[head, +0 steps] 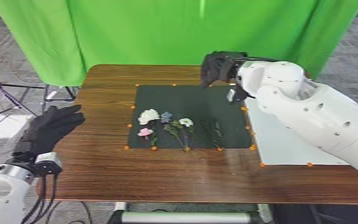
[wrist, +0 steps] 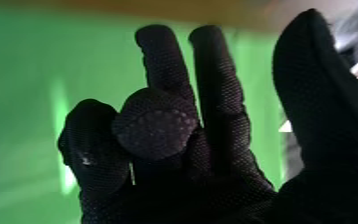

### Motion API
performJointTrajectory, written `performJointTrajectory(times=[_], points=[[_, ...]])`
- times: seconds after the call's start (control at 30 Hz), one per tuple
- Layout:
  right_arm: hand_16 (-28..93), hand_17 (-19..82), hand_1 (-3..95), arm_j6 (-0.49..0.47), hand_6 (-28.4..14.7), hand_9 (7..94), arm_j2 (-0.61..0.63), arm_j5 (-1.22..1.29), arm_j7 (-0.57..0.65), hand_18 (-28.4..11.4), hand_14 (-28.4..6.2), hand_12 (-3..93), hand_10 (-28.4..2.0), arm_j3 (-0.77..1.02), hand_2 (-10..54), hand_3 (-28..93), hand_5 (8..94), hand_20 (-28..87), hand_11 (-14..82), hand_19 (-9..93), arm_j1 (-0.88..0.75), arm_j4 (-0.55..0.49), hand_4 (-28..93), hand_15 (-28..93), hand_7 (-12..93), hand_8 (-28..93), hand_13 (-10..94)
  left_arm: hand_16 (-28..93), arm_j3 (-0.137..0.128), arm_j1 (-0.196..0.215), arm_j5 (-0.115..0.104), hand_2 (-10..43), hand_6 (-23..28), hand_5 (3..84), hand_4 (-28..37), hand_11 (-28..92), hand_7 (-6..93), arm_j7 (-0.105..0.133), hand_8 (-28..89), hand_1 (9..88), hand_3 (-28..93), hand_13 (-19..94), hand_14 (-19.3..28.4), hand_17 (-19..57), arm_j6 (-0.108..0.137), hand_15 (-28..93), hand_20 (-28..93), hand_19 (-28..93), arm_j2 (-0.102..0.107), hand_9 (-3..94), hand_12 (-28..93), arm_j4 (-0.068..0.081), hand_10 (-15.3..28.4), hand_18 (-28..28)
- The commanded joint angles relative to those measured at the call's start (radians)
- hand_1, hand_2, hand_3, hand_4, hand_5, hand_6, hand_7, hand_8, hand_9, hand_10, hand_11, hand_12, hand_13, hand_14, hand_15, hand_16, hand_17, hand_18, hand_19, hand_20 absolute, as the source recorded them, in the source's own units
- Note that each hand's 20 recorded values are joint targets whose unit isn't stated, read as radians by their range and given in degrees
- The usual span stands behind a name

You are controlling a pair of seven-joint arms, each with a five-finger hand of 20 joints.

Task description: Arrange flowers

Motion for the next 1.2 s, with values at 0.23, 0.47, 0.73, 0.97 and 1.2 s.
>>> performJointTrajectory(times=[0.23,0.47,0.73,0.97,1.2], points=[[31,58,31.7,0.133,0.5,64.4,0.217,-0.114,0.226,-15.1,-3.9,24.7,-14.2,0.34,-9.5,64,60.8,62,15.3,93,-0.331,0.011,-15,69,17,-6,83,5,-0.033,0.05,0.001,-2.0,4.7,45.8,-22.8,20,10.8,0.0,-5,22.0,63,33,18.4,1.8,0.004,12,15,4,-0.022,44.3,15,-0.019,14.1,13.2],[31,58,31.6,0.092,0.4,65.7,0.201,-0.117,0.268,-15.5,-4.1,24.5,-14.4,0.427,-9.5,63,61.9,62,15.9,93,-0.414,0.065,-15,69,17,-6,83,5,-0.025,0.041,0.005,-1.9,4.8,45.9,-22.6,20,10.7,-0.006,-5,22.1,62,33,18.4,1.8,-0.006,12,15,4,-0.024,44.3,15,-0.017,14.1,13.2],[31,58,31.7,0.068,0.4,66.4,0.16,-0.131,0.261,-15.6,-4.3,24.4,-14.1,0.423,-9.5,63,62.1,62,16.2,93,-0.414,0.155,-14,69,17,-6,83,5,-0.017,0.034,0.004,-1.9,4.7,45.8,-22.7,20,10.8,-0.013,-5,22.3,62,33,18.5,1.5,-0.013,12,15,5,-0.022,44.3,15,-0.014,14.0,13.3],[31,58,31.6,0.042,0.5,66.3,0.151,-0.119,0.281,-15.7,-4.3,24.3,-14.3,0.436,-9.5,63,61.8,62,16.2,93,-0.454,0.184,-14,69,17,-6,83,5,-0.017,0.029,0.003,-1.8,4.7,45.8,-22.7,20,10.8,-0.019,-5,22.2,62,33,18.4,0.9,-0.02,12,15,7,-0.016,44.2,15,-0.009,14.0,13.5],[31,58,32.6,0.045,0.5,66.7,0.137,-0.125,0.274,-15.6,-4.2,24.1,-14.0,0.421,-9.5,64,61.6,62,16.4,93,-0.488,0.192,-15,69,18,-6,83,5,-0.023,0.037,0.002,-1.8,4.6,45.8,-22.7,20,10.8,-0.021,-5,22.2,62,33,18.4,0.8,-0.019,12,14,7,-0.021,44.2,15,-0.011,14.0,13.5]])
